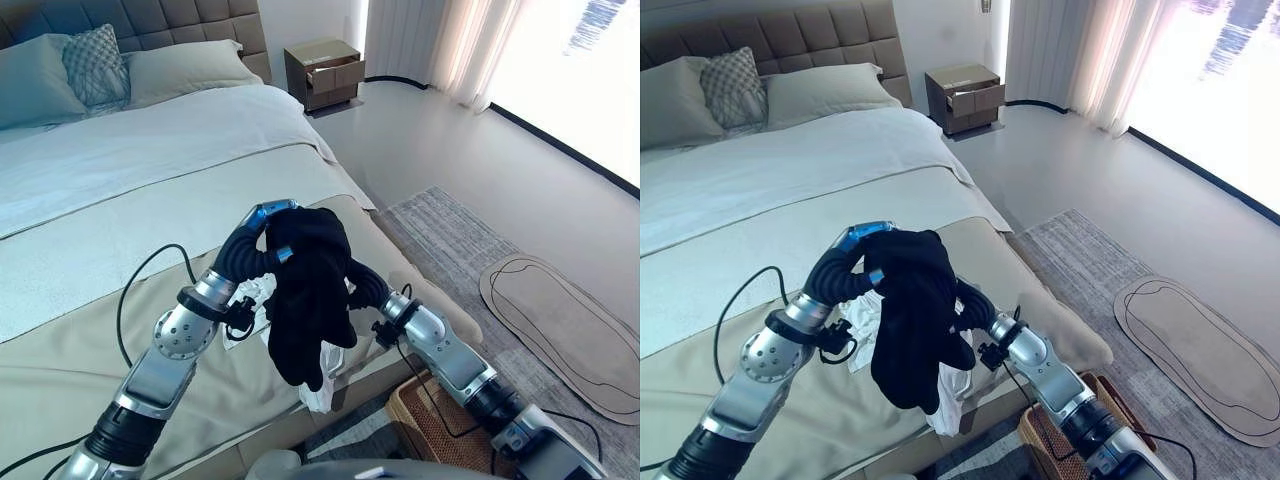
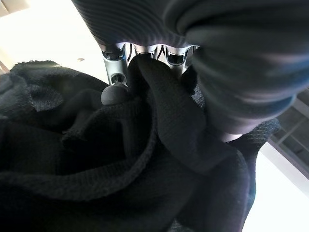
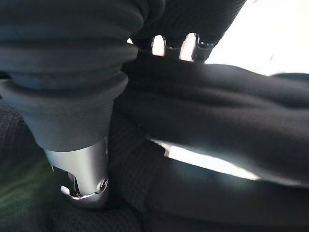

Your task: Pick up clothes into the bucket

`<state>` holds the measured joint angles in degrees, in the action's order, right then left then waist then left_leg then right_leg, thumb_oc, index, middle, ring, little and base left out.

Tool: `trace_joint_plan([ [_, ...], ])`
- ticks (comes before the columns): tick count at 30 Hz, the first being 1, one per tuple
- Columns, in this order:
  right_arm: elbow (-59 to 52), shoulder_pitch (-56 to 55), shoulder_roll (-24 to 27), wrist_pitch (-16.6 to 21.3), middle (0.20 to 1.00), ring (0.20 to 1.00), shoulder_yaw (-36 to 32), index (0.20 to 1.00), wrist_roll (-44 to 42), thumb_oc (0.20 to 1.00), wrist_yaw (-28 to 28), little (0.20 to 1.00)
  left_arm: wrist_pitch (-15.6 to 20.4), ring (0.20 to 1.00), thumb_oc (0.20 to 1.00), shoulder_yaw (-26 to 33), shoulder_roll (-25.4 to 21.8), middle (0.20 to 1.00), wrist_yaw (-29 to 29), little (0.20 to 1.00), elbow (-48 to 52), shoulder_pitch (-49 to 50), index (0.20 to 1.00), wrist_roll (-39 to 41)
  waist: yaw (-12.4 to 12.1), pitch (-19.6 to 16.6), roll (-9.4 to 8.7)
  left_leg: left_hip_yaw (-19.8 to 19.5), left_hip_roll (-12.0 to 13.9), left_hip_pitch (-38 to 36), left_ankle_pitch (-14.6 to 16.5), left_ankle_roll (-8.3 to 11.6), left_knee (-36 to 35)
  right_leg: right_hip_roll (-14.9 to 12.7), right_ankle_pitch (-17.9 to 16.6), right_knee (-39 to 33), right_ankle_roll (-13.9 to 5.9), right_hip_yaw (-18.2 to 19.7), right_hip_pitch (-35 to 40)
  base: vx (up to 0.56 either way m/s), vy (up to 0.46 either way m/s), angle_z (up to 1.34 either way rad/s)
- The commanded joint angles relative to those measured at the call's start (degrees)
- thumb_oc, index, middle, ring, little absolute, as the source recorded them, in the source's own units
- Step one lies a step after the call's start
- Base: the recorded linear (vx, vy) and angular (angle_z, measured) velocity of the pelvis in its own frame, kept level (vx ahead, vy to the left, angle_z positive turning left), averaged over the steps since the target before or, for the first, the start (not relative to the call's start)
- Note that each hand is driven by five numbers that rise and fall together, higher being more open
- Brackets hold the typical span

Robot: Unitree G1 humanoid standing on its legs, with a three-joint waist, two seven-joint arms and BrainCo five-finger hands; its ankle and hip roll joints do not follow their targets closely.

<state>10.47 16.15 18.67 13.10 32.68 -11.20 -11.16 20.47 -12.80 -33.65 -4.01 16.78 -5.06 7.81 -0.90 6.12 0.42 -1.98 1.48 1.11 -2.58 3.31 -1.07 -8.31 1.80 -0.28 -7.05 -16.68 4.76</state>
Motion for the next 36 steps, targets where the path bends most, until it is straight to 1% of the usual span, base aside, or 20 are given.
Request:
trace_joint_plan([
  [1,-0.2,6.0,-4.0,1.5,0.551,0.551,2.8,0.551,-4.9,0.551,-1.1,0.551,2.6,0.2,0.2,-0.3,0.6,0.2,0.6,0.2,5.2,-4.4,0.2,3.2,-0.7,-1.6,-2.7,2.5,2.0,-0.7,3.8,0.06,2.2,-3.0,-5.8,-2.1,-1.87,3.0,-3.0,0.0,0.0,0.0],
  [2,-0.3,5.9,-4.2,1.4,0.263,0.263,2.9,0.263,-5.7,0.263,-1.3,0.263,2.6,0.2,0.2,-0.5,0.6,0.2,0.7,0.2,5.0,-4.5,0.2,3.0,-0.6,-1.7,-2.7,2.5,2.0,-0.7,3.8,0.08,2.1,-3.0,-5.8,-2.1,-1.87,2.9,-3.0,0.0,0.0,0.0],
  [3,-0.1,5.7,-4.4,1.3,0.2,0.2,2.8,0.2,-7.1,0.2,-1.5,0.2,2.6,0.2,0.2,-0.6,0.7,0.2,0.8,0.2,4.8,-4.6,0.2,2.7,-0.6,-1.7,-2.69,2.5,2.0,-0.8,3.8,0.08,2.1,-3.0,-5.7,-2.1,-1.85,2.8,-2.9,0.0,0.0,0.0],
  [8,0.5,4.4,-4.4,1.0,0.2,0.2,2.2,0.2,-11.3,0.2,-2.6,0.2,2.8,0.2,0.2,-0.2,0.3,0.2,1.0,0.2,4.3,-3.8,0.2,1.8,-0.7,-1.8,-2.63,2.4,2.1,-1.0,3.9,0.15,2.2,-3.0,-5.5,-2.0,-1.81,2.8,-2.7,0.0,0.0,0.0],
  [13,1.2,3.3,-3.8,1.0,0.2,0.2,1.4,0.2,-11.8,0.2,-3.0,0.2,3.0,0.2,0.2,0.0,0.5,0.2,0.6,0.2,3.6,-3.2,0.2,1.4,-0.7,-1.8,-2.6,2.4,2.2,-1.3,4.0,0.21,2.2,-3.0,-5.5,-2.1,-1.84,2.7,-2.4,0.0,0.0,0.0],
  [15,1.8,2.4,-3.5,1.1,0.2,0.2,0.6,0.2,-12.0,0.2,-2.9,0.2,3.0,0.2,0.2,0.2,0.7,0.2,0.8,0.2,2.8,-2.7,0.2,0.4,-0.7,-1.9,-2.64,2.5,2.2,-1.4,4.1,0.22,2.2,-3.0,-5.4,-2.0,-1.87,2.6,-2.3,0.0,0.0,0.0],
  [20,2.8,-0.6,-3.5,1.2,0.2,0.2,-1.9,0.2,-15.5,0.2,-3.0,0.2,3.0,0.2,0.2,1.0,1.0,0.2,1.3,0.2,2.0,-1.4,0.2,-0.5,-0.5,-2.0,-2.61,2.6,2.3,-1.5,4.1,0.27,2.2,-2.8,-5.3,-2.0,-1.85,2.5,-2.1,0.0,0.0,0.0],
  [23,4.3,-3.9,-4.1,1.1,0.2,0.2,-5.1,0.2,-20.0,0.2,-2.8,0.2,3.1,0.2,0.2,2.6,1.6,0.2,1.6,0.2,1.1,0.7,0.2,-0.5,-0.3,-2.0,-2.54,2.6,2.3,-1.7,4.0,0.29,2.0,-2.9,-5.3,-2.1,-1.88,2.4,-2.0,0.0,0.0,0.0],
  [24,3.1,-4.7,-4.5,1.7,0.2,0.2,-5.1,0.2,-20.6,0.2,-2.3,0.2,3.0,0.2,0.2,3.0,2.2,0.2,1.9,0.2,0.2,1.3,0.2,-0.5,-0.1,-2.0,-2.56,2.7,2.3,-1.7,4.1,0.3,2.0,-2.9,-5.3,-2.0,-1.9,2.4,-2.1,0.0,0.0,0.0],
  [25,2.1,-6.4,-4.5,1.5,0.2,0.2,-5.8,0.2,-21.3,0.2,-2.4,0.2,2.7,0.373,0.373,3.7,2.5,0.373,2.2,0.373,-0.3,1.5,0.373,-0.6,0.1,-2.0,-2.52,2.8,2.3,-1.7,4.1,0.28,2.0,-2.9,-5.3,-2.0,-1.9,2.5,-2.1,0.0,0.0,0.0],
  [26,2.0,-6.6,-4.4,1.4,0.2,0.2,-5.9,0.2,-21.3,0.2,-2.4,0.2,2.7,0.511,0.511,3.6,2.5,0.511,2.2,0.511,-0.3,1.5,0.511,-0.6,0.1,-2.0,-2.5,2.8,2.3,-1.7,4.1,0.28,2.0,-2.9,-5.3,-2.0,-1.9,2.5,-2.1,0.0,0.0,0.0],
  [27,0.8,-7.5,-4.2,0.9,0.2,0.2,-7.1,0.2,-22.4,0.2,-2.0,0.2,2.3,1.0,1.0,4.4,2.9,1.0,2.7,1.0,-1.0,2.1,1.0,-0.5,0.4,-2.0,-2.54,2.9,2.3,-1.7,4.1,0.26,2.0,-2.9,-5.3,-2.0,-1.88,2.5,-2.2,0.0,0.0,0.0],
  [28,1.9,-6.8,-3.0,2.6,0.2,0.2,-9.5,0.2,-19.5,0.2,0.1,0.2,2.4,1.0,1.0,4.8,3.3,1.0,2.5,1.0,-1.5,3.6,1.0,0.9,0.2,-2.0,-2.46,2.8,2.2,-1.6,4.1,0.17,2.0,-2.9,-5.3,-2.0,-1.88,2.5,-2.3,0.0,0.0,0.0],
  [29,1.4,-7.0,-5.2,1.3,0.2,0.2,-11.8,0.2,-28.9,0.2,-3.3,0.2,2.5,1.0,1.0,5.8,3.6,1.0,1.8,1.0,-1.1,4.7,1.0,2.8,-0.1,-1.8,-2.48,2.7,2.3,-1.6,4.2,0.2,2.1,-2.9,-5.4,-2.0,-1.86,2.4,-2.2,0.0,0.0,0.0],
  [30,-0.3,-8.4,-4.7,2.9,0.2,0.2,-13.3,0.2,-29.2,0.2,-2.8,0.2,2.8,1.0,1.0,6.8,4.3,1.0,2.1,1.0,-1.7,5.6,1.0,3.4,0.0,-1.7,-2.57,2.7,2.2,-1.4,4.1,0.21,2.2,-2.9,-5.4,-2.0,-1.89,2.5,-2.4,0.0,0.0,0.0],
  [33,1.2,-11.1,-5.2,4.8,0.2,0.2,-18.2,0.2,-32.1,0.2,-1.5,0.2,3.2,1.0,1.0,7.8,6.2,1.0,2.8,1.0,-5.3,7.3,1.0,4.9,0.3,-1.9,-2.58,2.7,2.2,-1.4,4.2,0.14,2.2,-3.0,-5.4,-1.9,-1.87,2.4,-2.5,0.0,0.0,0.0],
  [35,-0.2,-12.8,-4.5,5.3,0.2,0.2,-20.5,0.2,-31.6,0.2,-0.6,0.2,3.0,1.0,1.0,8.8,6.4,1.0,3.4,1.0,-7.0,8.5,1.0,4.3,0.5,-1.9,-2.72,2.7,2.2,-1.3,4.2,0.14,2.3,-3.0,-5.3,-1.8,-1.85,2.5,-2.5,0.0,0.0,0.0],
  [36,-0.3,-13.0,-4.4,5.2,0.2,0.2,-20.5,0.2,-31.6,0.2,-0.6,0.2,3.0,1.0,1.0,8.8,6.4,1.0,3.4,1.0,-7.0,8.5,1.0,4.3,0.4,-2.0,-2.69,2.7,2.2,-1.3,4.3,0.14,2.3,-3.0,-5.3,-1.8,-1.85,2.5,-2.5,0.0,0.0,0.0],
])
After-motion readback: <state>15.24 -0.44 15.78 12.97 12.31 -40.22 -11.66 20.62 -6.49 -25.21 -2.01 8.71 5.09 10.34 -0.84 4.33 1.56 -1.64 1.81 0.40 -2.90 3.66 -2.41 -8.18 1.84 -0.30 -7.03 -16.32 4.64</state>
